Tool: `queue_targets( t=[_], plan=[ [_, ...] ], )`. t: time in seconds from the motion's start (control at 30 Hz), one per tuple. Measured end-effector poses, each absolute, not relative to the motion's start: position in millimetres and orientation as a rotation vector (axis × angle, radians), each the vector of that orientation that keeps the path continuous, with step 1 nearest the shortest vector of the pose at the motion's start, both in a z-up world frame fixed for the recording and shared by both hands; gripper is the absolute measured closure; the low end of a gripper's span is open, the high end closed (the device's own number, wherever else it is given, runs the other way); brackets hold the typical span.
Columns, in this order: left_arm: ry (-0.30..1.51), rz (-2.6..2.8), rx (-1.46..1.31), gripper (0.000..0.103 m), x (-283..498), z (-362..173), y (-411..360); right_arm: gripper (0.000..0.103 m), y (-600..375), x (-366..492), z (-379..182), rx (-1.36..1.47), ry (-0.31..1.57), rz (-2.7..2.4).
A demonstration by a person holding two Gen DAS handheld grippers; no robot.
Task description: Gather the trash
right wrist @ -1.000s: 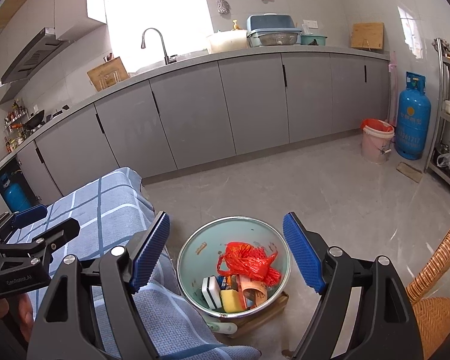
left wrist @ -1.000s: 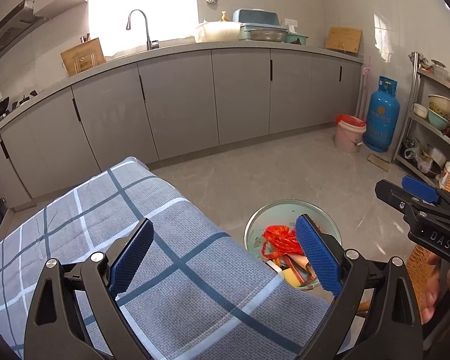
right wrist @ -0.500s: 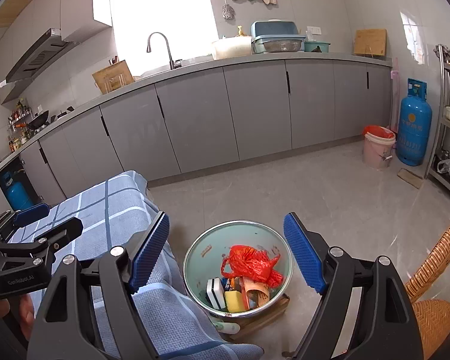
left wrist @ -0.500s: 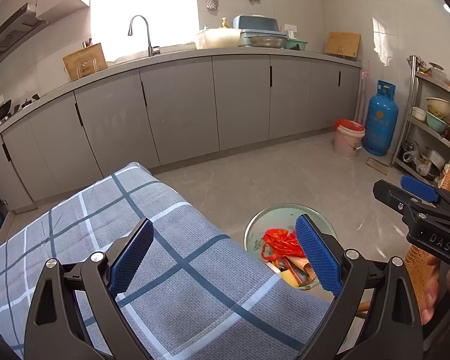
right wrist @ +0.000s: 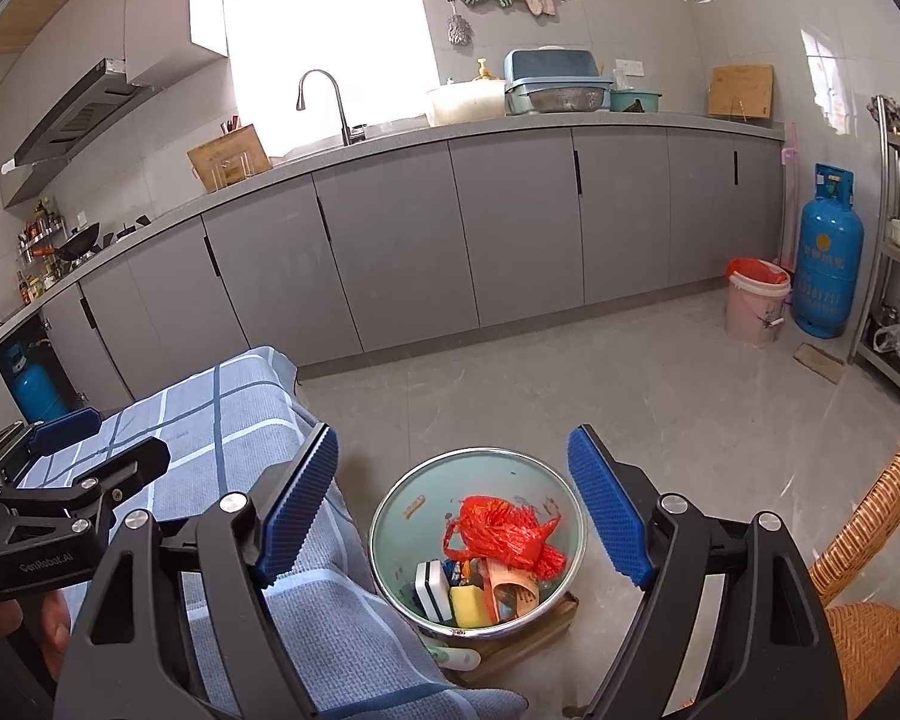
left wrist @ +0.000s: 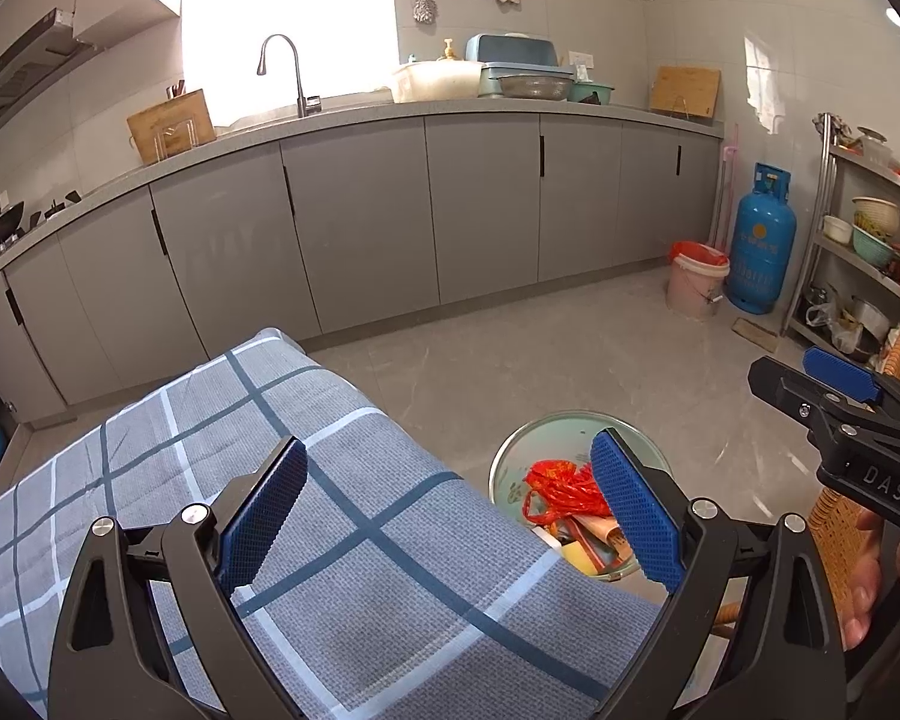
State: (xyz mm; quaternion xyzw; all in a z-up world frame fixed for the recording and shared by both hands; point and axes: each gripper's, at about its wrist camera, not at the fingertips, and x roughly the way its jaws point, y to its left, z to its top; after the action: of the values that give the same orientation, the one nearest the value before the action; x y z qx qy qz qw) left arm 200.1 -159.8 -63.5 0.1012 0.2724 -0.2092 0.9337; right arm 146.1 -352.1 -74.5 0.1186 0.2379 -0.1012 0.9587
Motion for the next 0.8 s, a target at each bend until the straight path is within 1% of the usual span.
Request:
queue_targets(
  t=[0.13, 0.8],
  plan=[
    [0.557, -0.420, 0.204, 0.005, 199.6, -62.7, -159.8, 0.024, -351.1, 143.5, -74.7, 0.239, 0.479, -0.204],
    [0.540, -0.399, 0.224, 0.004, 192.5, -62.9, -156.3, 0.022, -347.0, 138.3, -70.1, 0.235, 0.479, -0.196]
  ],
)
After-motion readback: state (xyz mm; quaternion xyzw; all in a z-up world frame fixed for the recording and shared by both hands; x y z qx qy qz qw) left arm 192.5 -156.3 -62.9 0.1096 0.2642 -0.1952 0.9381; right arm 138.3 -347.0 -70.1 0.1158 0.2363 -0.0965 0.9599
